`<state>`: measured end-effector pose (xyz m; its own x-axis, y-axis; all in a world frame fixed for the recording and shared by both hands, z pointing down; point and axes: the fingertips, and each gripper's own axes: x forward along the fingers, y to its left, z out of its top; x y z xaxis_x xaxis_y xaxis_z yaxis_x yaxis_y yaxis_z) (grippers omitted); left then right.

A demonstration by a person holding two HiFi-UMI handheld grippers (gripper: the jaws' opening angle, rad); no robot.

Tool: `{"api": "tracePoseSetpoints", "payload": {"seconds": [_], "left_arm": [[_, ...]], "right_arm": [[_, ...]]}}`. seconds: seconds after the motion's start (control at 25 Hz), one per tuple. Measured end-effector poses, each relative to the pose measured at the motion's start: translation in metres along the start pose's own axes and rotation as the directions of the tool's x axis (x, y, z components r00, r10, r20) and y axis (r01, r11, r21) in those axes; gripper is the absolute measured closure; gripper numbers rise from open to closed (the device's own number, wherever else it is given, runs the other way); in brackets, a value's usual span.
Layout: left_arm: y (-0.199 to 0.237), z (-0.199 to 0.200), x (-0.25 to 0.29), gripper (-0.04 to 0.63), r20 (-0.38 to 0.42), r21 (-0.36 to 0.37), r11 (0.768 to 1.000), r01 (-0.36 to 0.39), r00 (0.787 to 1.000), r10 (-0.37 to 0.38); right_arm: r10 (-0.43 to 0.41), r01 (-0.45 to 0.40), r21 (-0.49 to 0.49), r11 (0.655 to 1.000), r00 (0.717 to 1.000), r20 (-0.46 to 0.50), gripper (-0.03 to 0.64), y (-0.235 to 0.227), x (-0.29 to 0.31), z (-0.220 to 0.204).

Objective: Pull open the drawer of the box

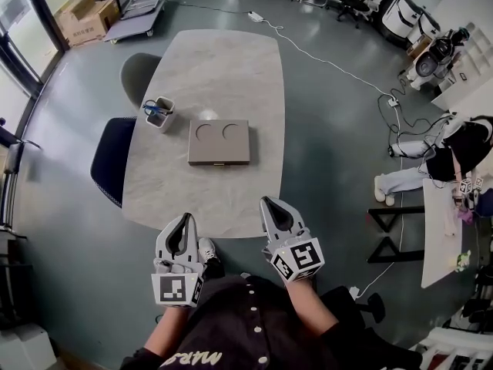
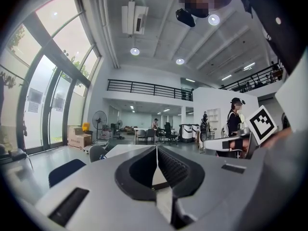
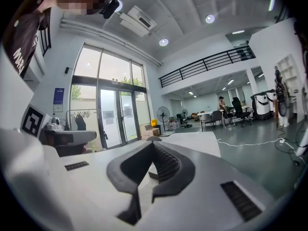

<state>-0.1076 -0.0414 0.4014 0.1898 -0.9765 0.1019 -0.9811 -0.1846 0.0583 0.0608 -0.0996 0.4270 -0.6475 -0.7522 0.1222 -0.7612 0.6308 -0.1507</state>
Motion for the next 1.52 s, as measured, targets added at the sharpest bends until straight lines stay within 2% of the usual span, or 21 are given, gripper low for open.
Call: {"api": "tracePoseSetpoints", "payload": {"seconds": [0.6, 0.88, 1.08, 1.52], "left_arm": [[0.044, 0.004, 0.05, 0.578, -0.012, 0.013, 0.995, 0.102, 0.995, -0.102], [0.047, 0.005, 0.066, 0.578, -0.027, -0.001, 0.995, 0.097, 0.995, -0.097], [0.046, 0.01, 0.076, 0.578, -0.018, -0.028, 0.998, 0.049, 0.999, -0.05], [0.032, 0.004, 0.079, 0.578, -0.054, -0.027, 0.998, 0.052, 0.997, -0.053]], "right_arm": [[-0.069, 0.069, 0.014, 0.997, 0.998, 0.001, 0.62, 0.001, 0.059, 0.004], [-0.055, 0.056, 0.035, 0.998, 0.998, -0.035, 0.62, -0.004, 0.066, -0.002], [-0.024, 0.026, 0.032, 0.999, 0.999, -0.047, 0.618, -0.016, 0.072, 0.001], [-0.015, 0.025, 0.1, 0.995, 0.995, -0.102, 0.618, -0.037, 0.081, -0.014]]}}
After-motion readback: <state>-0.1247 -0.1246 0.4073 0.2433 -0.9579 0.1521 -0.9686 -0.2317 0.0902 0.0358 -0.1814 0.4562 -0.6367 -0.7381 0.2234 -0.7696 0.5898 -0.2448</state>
